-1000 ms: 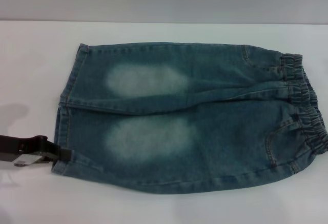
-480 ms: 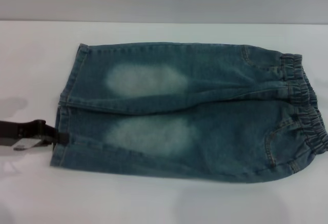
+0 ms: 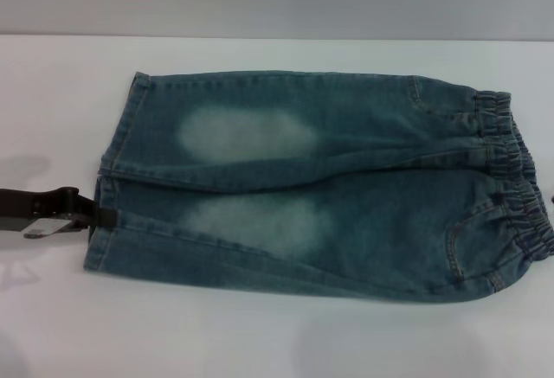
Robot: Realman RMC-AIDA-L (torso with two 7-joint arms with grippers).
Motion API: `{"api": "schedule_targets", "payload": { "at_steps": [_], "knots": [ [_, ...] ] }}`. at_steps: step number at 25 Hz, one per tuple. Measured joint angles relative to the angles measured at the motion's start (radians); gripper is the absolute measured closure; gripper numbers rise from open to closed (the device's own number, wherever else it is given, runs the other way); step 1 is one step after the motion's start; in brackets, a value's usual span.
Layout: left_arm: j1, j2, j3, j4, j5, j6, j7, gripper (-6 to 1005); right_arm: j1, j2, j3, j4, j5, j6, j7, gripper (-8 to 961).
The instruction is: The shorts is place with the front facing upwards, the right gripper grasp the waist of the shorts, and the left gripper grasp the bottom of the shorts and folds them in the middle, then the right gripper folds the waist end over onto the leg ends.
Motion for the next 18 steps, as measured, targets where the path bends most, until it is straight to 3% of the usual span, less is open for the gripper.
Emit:
{"api": "schedule_targets", "payload": {
  "at_steps": [10,16,18],
  "knots": [
    [0.0,0.0,-0.002,-0.003,0.0,-0.007,0.0,950,0.013,0.027,-0.202,-0.03,-0.125,0.004,-0.022,433],
    [-0.006,-0.001,-0.003,0.001,0.0,-0.013,-0.006,949,0.021,0.088,-0.258,-0.03,-0.264,0.065,-0.03,477],
    [-0.008,-0.002,-0.003,0.0,0.0,-0.014,-0.005,948,0.022,0.092,-0.258,-0.029,-0.265,0.076,-0.033,491]
  ]
}}
